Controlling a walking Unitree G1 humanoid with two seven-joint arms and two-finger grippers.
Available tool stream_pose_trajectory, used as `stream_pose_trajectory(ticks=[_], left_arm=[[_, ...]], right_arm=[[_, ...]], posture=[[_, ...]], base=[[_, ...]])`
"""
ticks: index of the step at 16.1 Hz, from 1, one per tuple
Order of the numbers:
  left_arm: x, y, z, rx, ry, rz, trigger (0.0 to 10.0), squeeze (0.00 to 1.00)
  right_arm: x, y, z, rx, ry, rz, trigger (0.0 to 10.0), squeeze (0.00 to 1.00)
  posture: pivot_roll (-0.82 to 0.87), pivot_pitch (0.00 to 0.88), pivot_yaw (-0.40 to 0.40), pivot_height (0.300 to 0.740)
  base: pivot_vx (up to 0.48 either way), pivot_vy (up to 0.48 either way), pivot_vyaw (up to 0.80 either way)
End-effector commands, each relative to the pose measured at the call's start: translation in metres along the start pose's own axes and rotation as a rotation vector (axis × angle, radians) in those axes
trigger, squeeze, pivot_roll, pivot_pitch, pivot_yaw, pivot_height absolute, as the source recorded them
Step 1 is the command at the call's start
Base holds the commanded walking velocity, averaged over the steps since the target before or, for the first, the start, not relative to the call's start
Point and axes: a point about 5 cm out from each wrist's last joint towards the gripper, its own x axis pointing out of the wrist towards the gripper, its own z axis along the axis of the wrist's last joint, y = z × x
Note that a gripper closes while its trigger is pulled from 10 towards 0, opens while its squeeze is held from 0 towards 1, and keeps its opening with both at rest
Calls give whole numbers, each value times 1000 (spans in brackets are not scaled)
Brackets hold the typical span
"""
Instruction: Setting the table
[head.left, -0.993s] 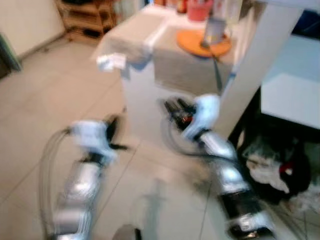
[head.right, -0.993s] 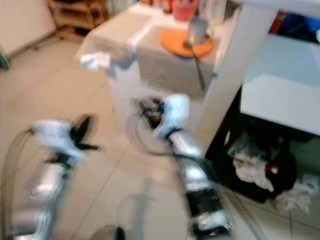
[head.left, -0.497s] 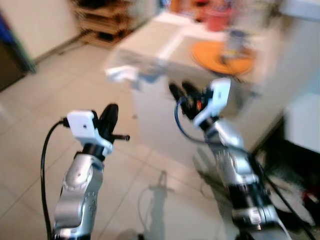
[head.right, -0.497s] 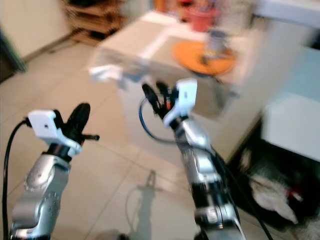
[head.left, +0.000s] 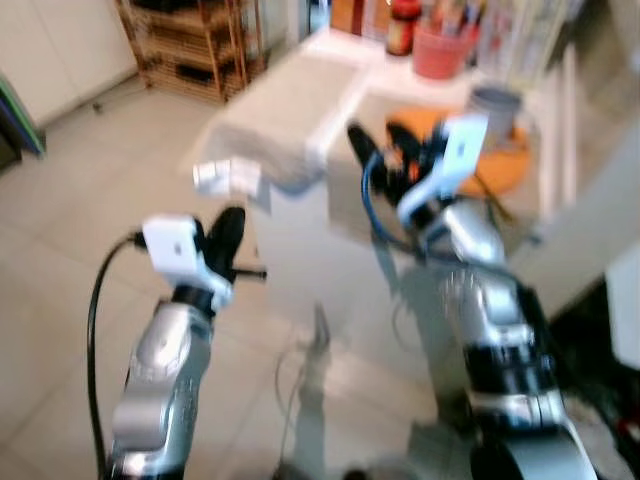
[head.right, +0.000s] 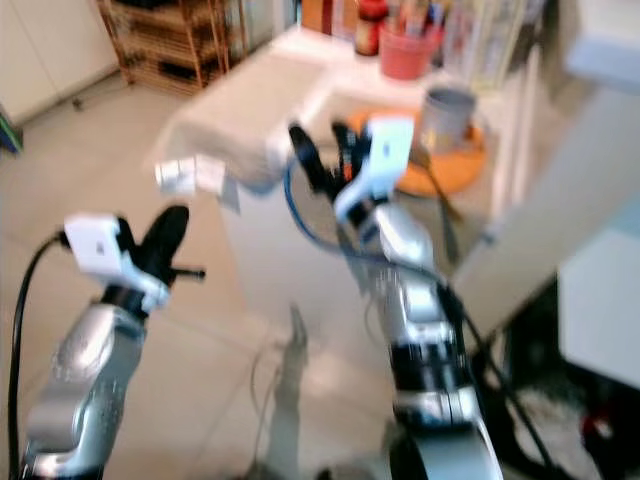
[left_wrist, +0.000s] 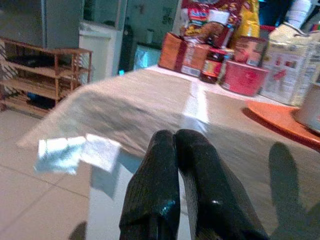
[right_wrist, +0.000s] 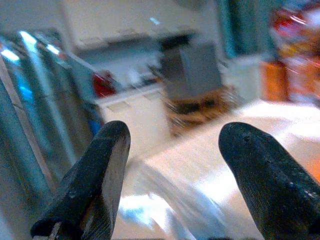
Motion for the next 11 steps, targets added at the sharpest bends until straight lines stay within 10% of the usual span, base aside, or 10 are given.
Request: stream_pose_trajectory(ticks=[1,6,11], left_arm=[[1,2,7,14,-17,0,10000,0],[7,-2,16,28,-42,-6,10000,0],[9,-7,23,55,-66,-31,10000,0]], right_arm=[[3,11,5,49,-12,65,10000,0],[7,36,35,34,-70,206,10000,0],[14,38,42,-245,105,170,10000,0]], posture=[[-65,89,7,740],[-67,91,4,740],[-78,88,-1,740]], base=[[480,0,-800],[220,0,-800],[0,0,-800]])
